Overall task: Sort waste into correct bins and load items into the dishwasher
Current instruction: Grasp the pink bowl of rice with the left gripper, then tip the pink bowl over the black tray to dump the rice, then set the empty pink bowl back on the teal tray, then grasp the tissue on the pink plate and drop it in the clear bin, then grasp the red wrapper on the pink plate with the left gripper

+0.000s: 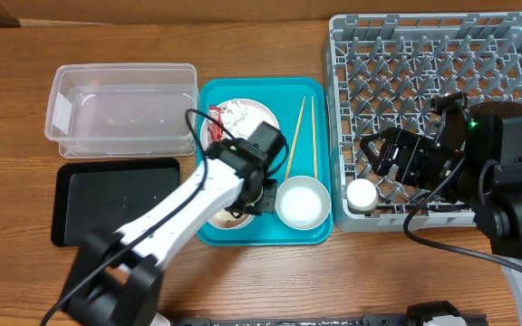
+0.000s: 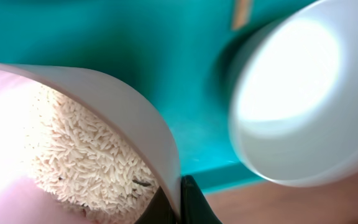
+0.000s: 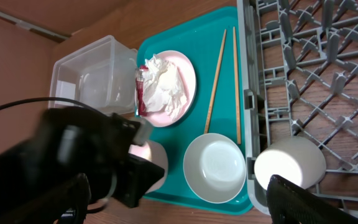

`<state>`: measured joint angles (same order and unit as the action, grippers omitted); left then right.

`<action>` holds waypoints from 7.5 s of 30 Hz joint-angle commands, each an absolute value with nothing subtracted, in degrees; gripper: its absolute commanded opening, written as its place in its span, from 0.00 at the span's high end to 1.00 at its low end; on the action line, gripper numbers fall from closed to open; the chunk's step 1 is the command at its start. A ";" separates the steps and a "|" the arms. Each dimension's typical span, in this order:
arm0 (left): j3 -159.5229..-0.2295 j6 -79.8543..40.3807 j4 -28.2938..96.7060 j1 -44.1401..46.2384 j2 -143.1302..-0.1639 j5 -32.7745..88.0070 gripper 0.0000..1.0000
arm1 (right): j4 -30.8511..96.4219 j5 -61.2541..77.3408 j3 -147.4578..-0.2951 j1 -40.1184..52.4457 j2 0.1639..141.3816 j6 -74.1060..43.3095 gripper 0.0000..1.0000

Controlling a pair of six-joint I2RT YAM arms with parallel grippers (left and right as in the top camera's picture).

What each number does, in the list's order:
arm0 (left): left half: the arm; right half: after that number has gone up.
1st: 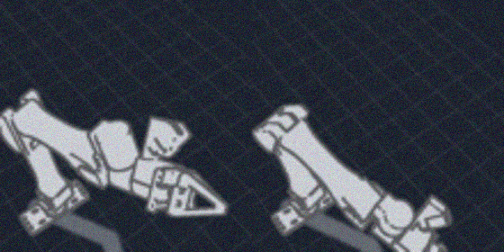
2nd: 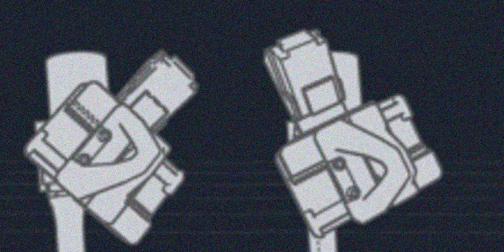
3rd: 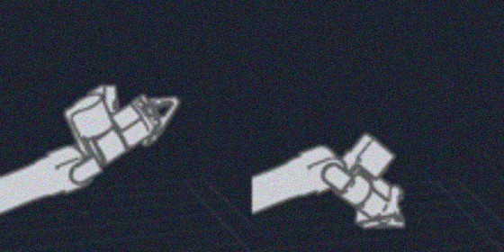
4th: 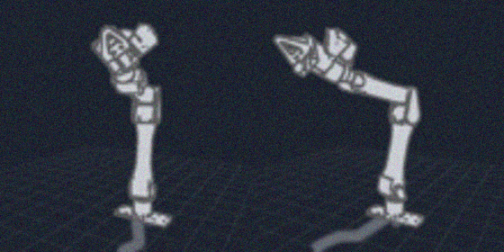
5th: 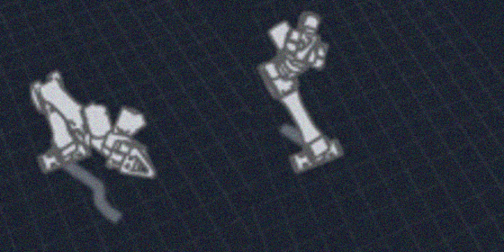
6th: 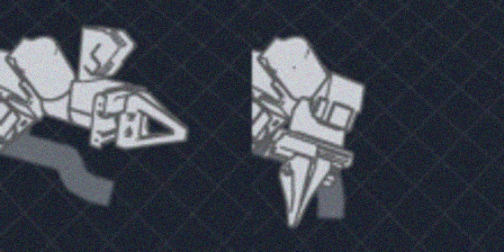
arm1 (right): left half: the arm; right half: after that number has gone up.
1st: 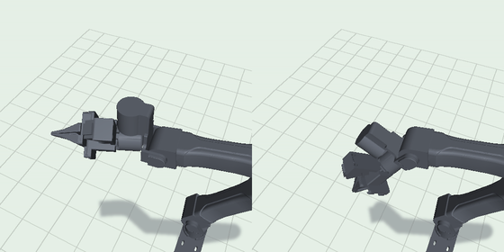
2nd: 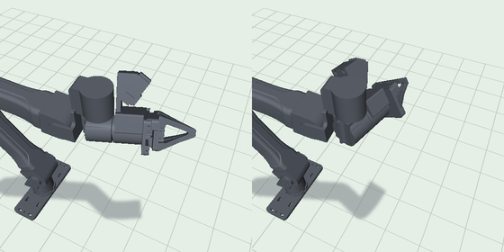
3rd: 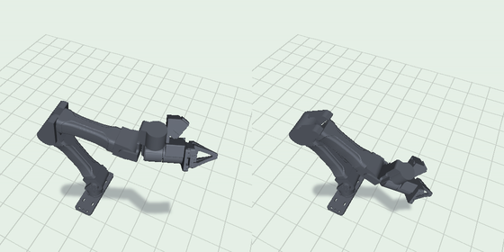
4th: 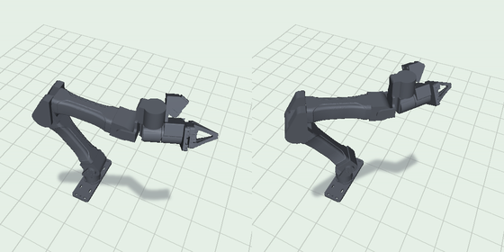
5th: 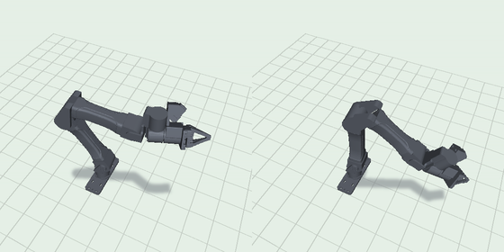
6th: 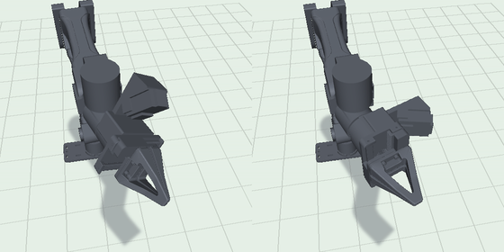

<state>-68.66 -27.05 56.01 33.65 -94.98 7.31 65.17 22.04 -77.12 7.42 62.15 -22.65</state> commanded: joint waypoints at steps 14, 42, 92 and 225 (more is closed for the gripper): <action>-68.38 -2.85 65.63 -12.56 -84.97 55.27 0.96 | 65.21 21.06 -77.14 7.16 62.11 -22.31 0.08; -67.70 40.95 93.84 -35.24 -105.75 79.18 0.96 | 66.17 21.06 -77.17 7.16 62.11 -22.06 0.07; -69.45 -36.21 61.56 34.87 -88.86 -6.37 0.96 | 66.24 21.06 -77.17 7.16 62.11 -22.09 0.06; -87.85 -38.02 57.58 24.69 -109.03 -12.34 0.54 | 69.91 22.61 -77.17 7.16 57.54 -11.92 0.07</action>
<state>-90.89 -30.83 58.13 24.71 -104.47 -11.66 69.87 22.50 -77.12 7.42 58.02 -12.32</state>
